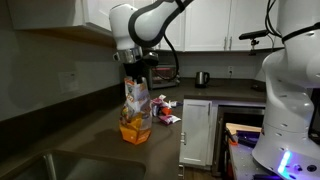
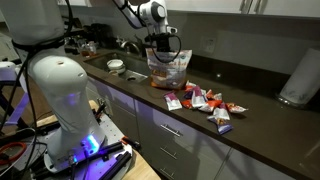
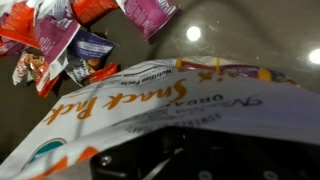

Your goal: Take a pack of snacks out of the big packet and put it on the counter

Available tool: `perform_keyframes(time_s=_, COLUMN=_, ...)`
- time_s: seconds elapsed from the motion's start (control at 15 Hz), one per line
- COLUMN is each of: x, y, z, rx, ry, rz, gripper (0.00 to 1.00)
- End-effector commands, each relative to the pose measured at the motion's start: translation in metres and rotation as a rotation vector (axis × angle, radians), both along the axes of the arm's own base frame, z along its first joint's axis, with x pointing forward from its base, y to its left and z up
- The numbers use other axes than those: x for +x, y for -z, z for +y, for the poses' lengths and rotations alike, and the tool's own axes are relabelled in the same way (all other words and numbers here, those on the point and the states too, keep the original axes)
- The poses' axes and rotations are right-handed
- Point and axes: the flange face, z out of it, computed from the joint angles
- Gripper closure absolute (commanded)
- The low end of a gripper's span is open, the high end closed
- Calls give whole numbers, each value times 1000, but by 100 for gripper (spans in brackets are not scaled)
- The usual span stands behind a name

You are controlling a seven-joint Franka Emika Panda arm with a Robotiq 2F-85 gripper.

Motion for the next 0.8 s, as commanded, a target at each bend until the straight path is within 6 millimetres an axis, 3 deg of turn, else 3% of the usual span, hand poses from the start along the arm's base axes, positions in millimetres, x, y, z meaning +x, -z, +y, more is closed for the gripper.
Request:
perform_keyframes(time_s=0.0, x=-5, y=-35, z=9, rx=-10, ry=17, rz=-7, gripper=94)
perform_keyframes(time_s=0.53, x=-4, y=-90, z=23, rx=-25, ry=14, rz=-53, gripper=95)
perform_keyframes(time_s=0.73, x=-4, y=-98, z=24, rx=-24, ry=13, rz=-63, gripper=95)
